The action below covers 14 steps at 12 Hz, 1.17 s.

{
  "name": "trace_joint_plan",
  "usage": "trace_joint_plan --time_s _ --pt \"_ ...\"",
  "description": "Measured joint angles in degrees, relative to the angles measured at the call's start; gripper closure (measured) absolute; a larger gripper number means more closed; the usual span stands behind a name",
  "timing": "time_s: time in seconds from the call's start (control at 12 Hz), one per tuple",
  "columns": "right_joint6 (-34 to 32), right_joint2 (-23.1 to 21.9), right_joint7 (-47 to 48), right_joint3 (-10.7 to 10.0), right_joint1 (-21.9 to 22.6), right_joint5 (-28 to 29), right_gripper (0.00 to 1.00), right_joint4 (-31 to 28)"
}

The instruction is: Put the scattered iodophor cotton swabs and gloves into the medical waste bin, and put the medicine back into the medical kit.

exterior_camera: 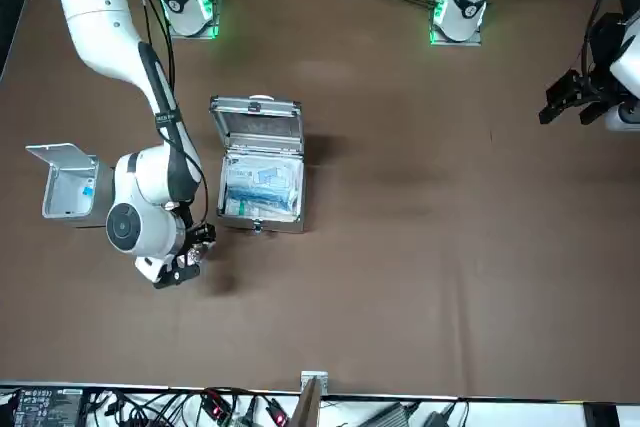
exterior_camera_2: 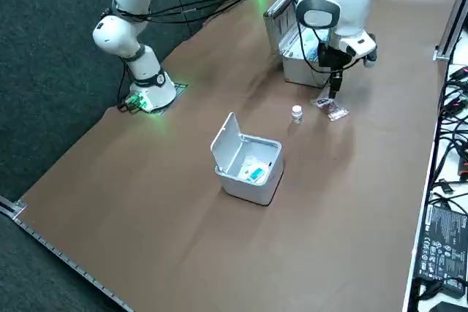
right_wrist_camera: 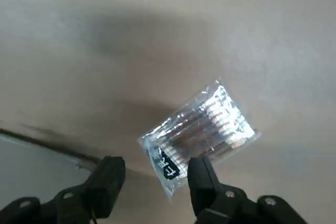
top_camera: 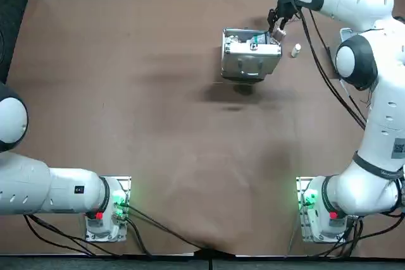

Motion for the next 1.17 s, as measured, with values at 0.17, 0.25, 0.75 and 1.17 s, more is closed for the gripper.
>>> trace_joint_plan --time_s 0.17,0.25,0.75,1.17 --pt "-0.2 0.6 3.0 -0.1 0.0 -1.5 0.26 -1.0" --pt "-0.2 0.7 3.1 -0.1 0.0 -2.4 0.26 -1.8" --pt "-0.1 0.8 3.1 -0.1 1.0 -4.9 0.27 -4.1" --pt "1.1 0.7 3.1 0.0 1.9 -5.4 0.28 -4.1"
